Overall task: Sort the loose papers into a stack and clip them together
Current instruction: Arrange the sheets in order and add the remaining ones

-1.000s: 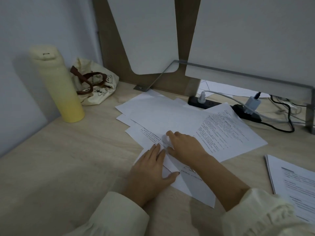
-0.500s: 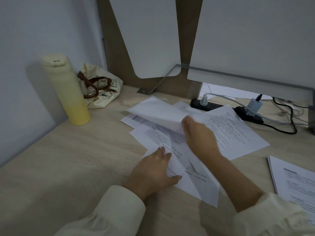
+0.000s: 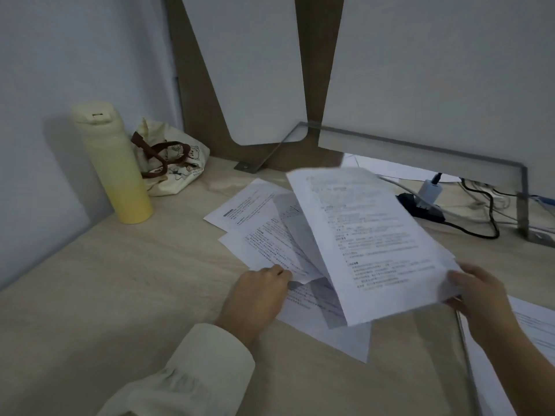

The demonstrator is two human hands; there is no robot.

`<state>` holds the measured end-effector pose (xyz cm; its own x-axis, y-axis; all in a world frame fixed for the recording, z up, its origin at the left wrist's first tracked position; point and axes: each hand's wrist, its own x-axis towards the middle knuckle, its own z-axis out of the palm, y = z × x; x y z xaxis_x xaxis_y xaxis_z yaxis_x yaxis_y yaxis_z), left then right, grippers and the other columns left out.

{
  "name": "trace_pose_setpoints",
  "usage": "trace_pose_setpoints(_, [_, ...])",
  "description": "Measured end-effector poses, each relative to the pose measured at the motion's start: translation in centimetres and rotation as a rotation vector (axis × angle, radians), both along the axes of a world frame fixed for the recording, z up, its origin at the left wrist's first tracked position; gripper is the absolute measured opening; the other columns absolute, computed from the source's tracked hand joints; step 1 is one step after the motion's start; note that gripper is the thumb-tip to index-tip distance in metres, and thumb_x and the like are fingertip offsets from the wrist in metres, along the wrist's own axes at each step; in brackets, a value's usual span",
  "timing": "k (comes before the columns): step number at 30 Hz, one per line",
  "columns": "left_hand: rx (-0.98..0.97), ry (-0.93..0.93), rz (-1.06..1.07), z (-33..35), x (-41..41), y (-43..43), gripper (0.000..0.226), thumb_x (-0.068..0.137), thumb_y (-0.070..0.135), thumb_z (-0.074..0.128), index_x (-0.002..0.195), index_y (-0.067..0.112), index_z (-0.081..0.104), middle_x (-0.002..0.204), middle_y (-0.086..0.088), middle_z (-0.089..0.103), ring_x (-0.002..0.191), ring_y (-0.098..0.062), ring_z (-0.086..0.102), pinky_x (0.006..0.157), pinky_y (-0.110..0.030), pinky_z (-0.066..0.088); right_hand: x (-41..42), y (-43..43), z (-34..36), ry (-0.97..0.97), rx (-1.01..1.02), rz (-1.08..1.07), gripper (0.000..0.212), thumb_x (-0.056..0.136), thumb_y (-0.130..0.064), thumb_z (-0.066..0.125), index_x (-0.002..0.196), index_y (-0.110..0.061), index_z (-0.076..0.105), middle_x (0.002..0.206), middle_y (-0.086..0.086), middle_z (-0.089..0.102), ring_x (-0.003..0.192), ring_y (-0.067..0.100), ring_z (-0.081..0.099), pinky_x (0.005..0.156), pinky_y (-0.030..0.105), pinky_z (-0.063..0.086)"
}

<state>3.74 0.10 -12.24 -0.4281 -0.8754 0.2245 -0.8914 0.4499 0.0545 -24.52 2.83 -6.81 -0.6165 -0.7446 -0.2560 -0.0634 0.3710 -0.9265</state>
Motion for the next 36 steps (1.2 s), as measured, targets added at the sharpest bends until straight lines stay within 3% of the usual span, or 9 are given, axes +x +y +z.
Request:
trace_pose_setpoints(4, [-0.148, 0.205, -0.100, -0.1, 0.5, 2.7, 0.022, 0.076, 0.026, 0.050, 0.061, 0.024, 0.065, 0.056, 0.010, 0.060, 0.046, -0.004, 0.054, 0.036, -0.018, 0.040, -0.9, 1.3, -0.5, 0.051, 0.109, 0.060, 0.039, 0.091, 0.002, 0.042, 0.130, -0.001, 0.046, 0.122, 0.024, 0.050, 0.098, 0.035, 0.050, 0.081, 0.044, 0.046])
trace_pose_setpoints(8, [0.064, 0.438, -0.225, 0.2, -0.2, 6.9, 0.036, 0.085, 0.058, 0.045, 0.072, 0.029, 0.064, 0.070, 0.016, 0.064, 0.063, 0.003, 0.055, 0.052, -0.007, 0.037, -1.5, 2.0, -0.9, 0.177, 0.228, 0.142, 0.036, 0.091, 0.001, 0.046, 0.126, 0.000, 0.050, 0.119, 0.024, 0.052, 0.097, 0.036, 0.051, 0.080, 0.042, 0.046])
trace_pose_setpoints(11, [0.172, 0.546, 0.064, 1.0, 0.6, 6.5, 0.056, 0.071, 0.078, 0.038, 0.096, 0.034, 0.063, 0.100, 0.020, 0.064, 0.091, 0.007, 0.057, 0.076, -0.012, 0.044, -1.5, 2.4, -1.3, 0.260, 0.268, 0.216, 0.022, 0.088, 0.000, 0.052, 0.110, 0.003, 0.059, 0.103, 0.021, 0.057, 0.092, 0.038, 0.053, 0.085, 0.046, 0.048])
trace_pose_setpoints(15, [0.283, 0.309, 0.511, 1.8, 3.7, 3.2, 0.072, 0.077, 0.066, 0.048, 0.132, 0.021, 0.036, 0.135, 0.001, 0.042, 0.124, -0.019, 0.040, 0.090, -0.034, 0.039, -0.8, 2.7, -1.5, 0.391, 0.285, 0.339, 0.015, 0.084, -0.006, 0.062, 0.070, -0.007, 0.062, 0.081, 0.018, 0.063, 0.078, 0.035, 0.058, 0.078, 0.041, 0.048])
trace_pose_setpoints(22, [0.506, 0.263, 0.576, 2.0, 3.5, 1.1, 0.068, 0.076, 0.058, 0.060, 0.118, 0.008, 0.039, 0.121, -0.008, 0.052, 0.110, -0.026, 0.054, 0.075, -0.031, 0.036, 2.0, 3.0, -0.8, 0.251, 0.506, 0.659, 0.034, 0.093, -0.019, 0.051, 0.086, 0.010, 0.066, 0.049, 0.013, 0.067, 0.034, 0.017, 0.057, 0.041, 0.020, 0.047])
trace_pose_setpoints(25, [0.550, 0.378, 0.529, 1.7, 3.9, 1.3, 0.053, 0.080, 0.052, 0.058, 0.117, 0.014, 0.048, 0.118, -0.001, 0.059, 0.102, -0.020, 0.057, 0.075, -0.029, 0.041, 2.8, 3.5, -0.7, 0.191, 0.501, 0.729, 0.040, 0.096, -0.021, 0.046, 0.080, 0.009, 0.067, 0.047, 0.012, 0.066, 0.034, 0.016, 0.057, 0.040, 0.018, 0.045])
trace_pose_setpoints(29, [0.717, 0.779, 0.375, 1.1, 4.5, 2.4, 0.023, 0.087, 0.034, 0.057, 0.108, 0.025, 0.058, 0.112, 0.003, 0.065, 0.095, -0.014, 0.060, 0.071, -0.022, 0.044, 3.7, 3.7, -1.3, 0.091, 0.482, 0.737, 0.046, 0.096, -0.027, 0.044, 0.068, 0.002, 0.066, 0.047, 0.011, 0.067, 0.035, 0.015, 0.060, 0.040, 0.016, 0.043])
trace_pose_setpoints(33, [0.903, 0.896, 0.469, 1.5, 4.5, 3.1, 0.030, 0.091, 0.032, 0.044, 0.099, 0.008, 0.060, 0.092, -0.017, 0.064, 0.077, -0.020, 0.057, 0.065, -0.024, 0.039, 4.5, 3.7, -1.3, 0.113, 0.570, 0.813, 0.058, 0.095, -0.043, 0.039, 0.065, -0.002, 0.068, 0.050, 0.009, 0.068, 0.039, 0.015, 0.061, 0.043, 0.018, 0.047])
trace_pose_setpoints(36, [0.976, 1.005, 0.578, 2.7, 4.6, 3.3, 0.043, 0.097, 0.036, 0.036, 0.073, 0.009, 0.060, 0.064, -0.007, 0.055, 0.055, -0.019, 0.049, 0.051, -0.024, 0.035, 3.4, 2.4, -1.4, 0.244, 0.420, 0.593, 0.050, 0.094, -0.036, 0.045, 0.081, 0.006, 0.070, 0.059, 0.010, 0.067, 0.050, 0.021, 0.064, 0.054, 0.025, 0.052])
